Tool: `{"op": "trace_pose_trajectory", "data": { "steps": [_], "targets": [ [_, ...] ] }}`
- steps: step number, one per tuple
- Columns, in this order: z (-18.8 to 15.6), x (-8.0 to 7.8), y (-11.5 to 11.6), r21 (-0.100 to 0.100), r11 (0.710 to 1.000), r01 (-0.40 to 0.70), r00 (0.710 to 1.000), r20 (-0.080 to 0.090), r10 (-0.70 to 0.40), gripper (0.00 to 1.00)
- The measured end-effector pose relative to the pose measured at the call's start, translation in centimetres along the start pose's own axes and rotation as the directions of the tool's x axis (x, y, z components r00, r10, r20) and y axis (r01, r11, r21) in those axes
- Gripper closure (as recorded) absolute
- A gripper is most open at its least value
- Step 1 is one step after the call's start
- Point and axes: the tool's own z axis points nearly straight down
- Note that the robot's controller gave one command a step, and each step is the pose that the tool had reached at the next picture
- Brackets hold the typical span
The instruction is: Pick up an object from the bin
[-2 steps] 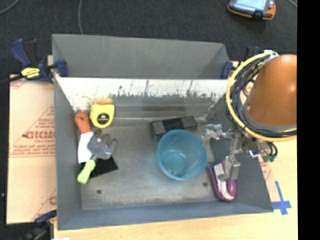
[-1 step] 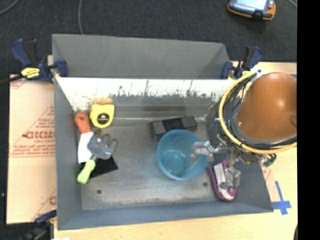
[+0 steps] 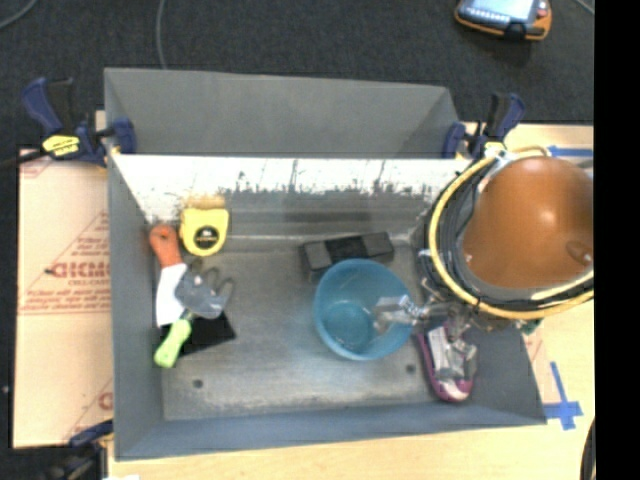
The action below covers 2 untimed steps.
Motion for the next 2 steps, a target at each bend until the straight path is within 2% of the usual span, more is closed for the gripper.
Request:
{"op": "trace_pose_trajectory", "data": {
  "steps": [1, 2],
  "targets": [
    [8.03, 1.74, -2.72, 0.002, 0.993, 0.115, 0.993, 0.002, -0.115, 1.00],
    [8.03, 1.73, -2.72, 0.002, 0.993, 0.115, 0.993, 0.003, -0.115, 1.00]
  ]
}}
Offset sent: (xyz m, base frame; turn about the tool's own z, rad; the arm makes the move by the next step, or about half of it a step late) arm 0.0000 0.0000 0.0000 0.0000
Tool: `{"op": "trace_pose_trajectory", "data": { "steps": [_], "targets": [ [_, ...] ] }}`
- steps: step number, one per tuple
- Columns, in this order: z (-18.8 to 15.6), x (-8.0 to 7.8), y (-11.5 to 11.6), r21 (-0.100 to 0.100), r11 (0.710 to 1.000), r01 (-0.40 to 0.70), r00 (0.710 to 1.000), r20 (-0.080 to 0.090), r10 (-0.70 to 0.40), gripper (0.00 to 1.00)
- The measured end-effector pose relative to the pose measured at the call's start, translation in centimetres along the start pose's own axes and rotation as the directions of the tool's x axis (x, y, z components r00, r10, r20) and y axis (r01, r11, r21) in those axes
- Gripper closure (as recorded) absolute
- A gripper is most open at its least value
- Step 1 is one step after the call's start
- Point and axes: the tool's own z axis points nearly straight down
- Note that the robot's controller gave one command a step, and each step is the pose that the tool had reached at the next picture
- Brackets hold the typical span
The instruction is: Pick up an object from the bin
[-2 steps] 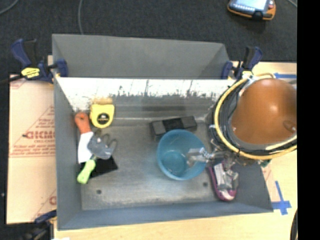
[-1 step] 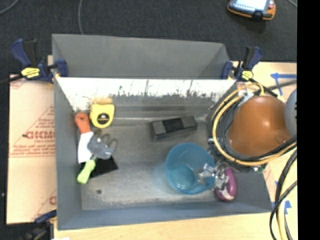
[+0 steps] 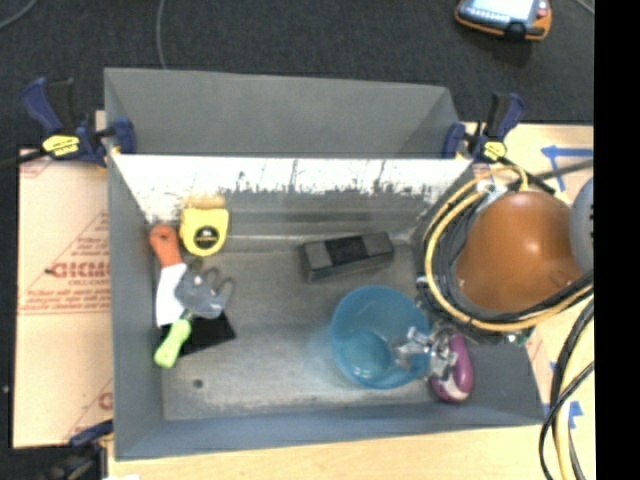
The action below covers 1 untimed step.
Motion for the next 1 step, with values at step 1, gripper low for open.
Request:
{"op": "trace_pose_trajectory", "data": {
  "steps": [1],
  "targets": [
    [-7.35, -0.51, -0.22, 0.008, 1.000, -0.006, 1.000, 0.004, 0.006, 1.00]
  ]
}}
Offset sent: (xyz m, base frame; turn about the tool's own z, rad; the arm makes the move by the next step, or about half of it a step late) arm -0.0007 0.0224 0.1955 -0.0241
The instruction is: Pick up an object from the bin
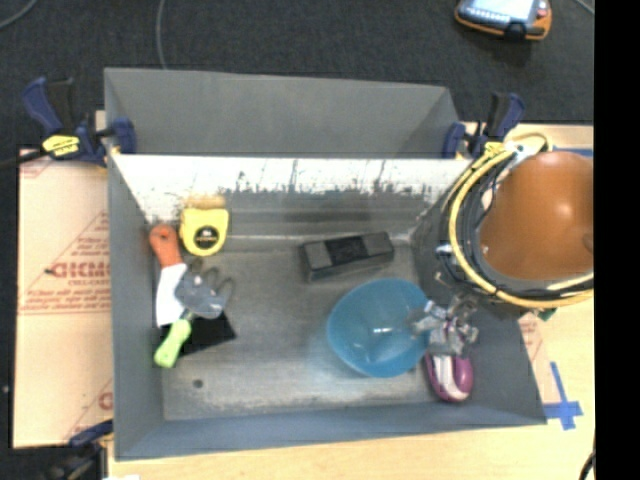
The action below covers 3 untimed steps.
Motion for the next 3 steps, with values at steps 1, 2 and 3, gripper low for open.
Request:
{"op": "trace_pose_trajectory", "data": {
  "steps": [1, 2, 3],
  "targets": [
    [-8.7, -0.9, 1.1, -0.018, 1.000, 0.019, 1.000, -0.008, -0.019, 1.00],
    [-10.6, -1.4, 0.9, -0.001, 0.999, 0.051, 0.999, 0.000, -0.051, 1.00],
    [-9.7, -1.4, 2.3, -0.010, 0.992, 0.124, 0.992, -0.003, -0.124, 1.00]
  ]
}}
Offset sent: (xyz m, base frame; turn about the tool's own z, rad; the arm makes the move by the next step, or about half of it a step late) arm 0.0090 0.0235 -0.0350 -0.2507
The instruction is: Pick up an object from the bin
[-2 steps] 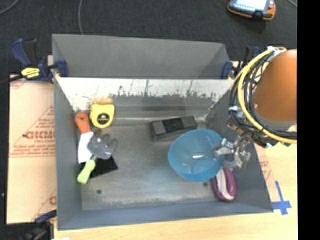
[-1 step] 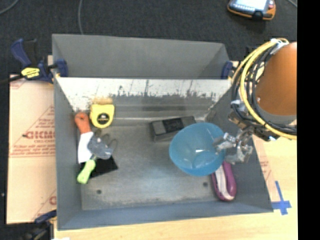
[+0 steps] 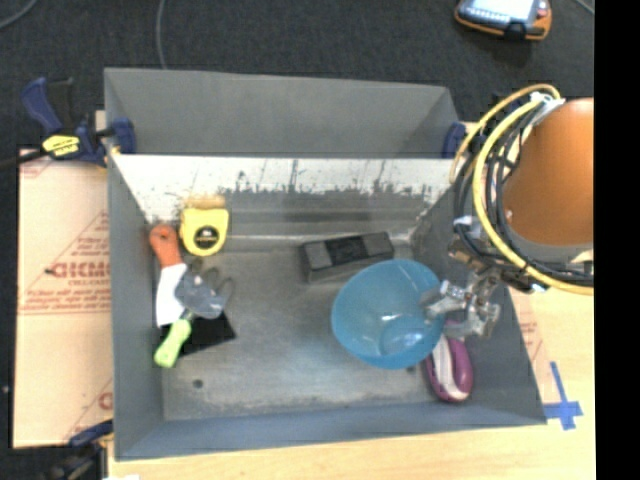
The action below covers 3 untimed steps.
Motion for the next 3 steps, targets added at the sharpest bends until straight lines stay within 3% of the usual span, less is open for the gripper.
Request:
{"op": "trace_pose_trajectory", "data": {
  "steps": [1, 2, 3],
  "targets": [
    [1.1, -1.1, -0.5, 0.018, 1.000, -0.011, 1.000, 0.007, 0.011, 1.00],
    [0.6, -2.8, 0.9, 0.012, 0.977, 0.213, 0.977, 0.002, -0.213, 1.00],
    [1.7, -3.7, 0.8, 0.022, 0.969, 0.245, 0.970, 0.004, -0.245, 1.00]
  ]
}}
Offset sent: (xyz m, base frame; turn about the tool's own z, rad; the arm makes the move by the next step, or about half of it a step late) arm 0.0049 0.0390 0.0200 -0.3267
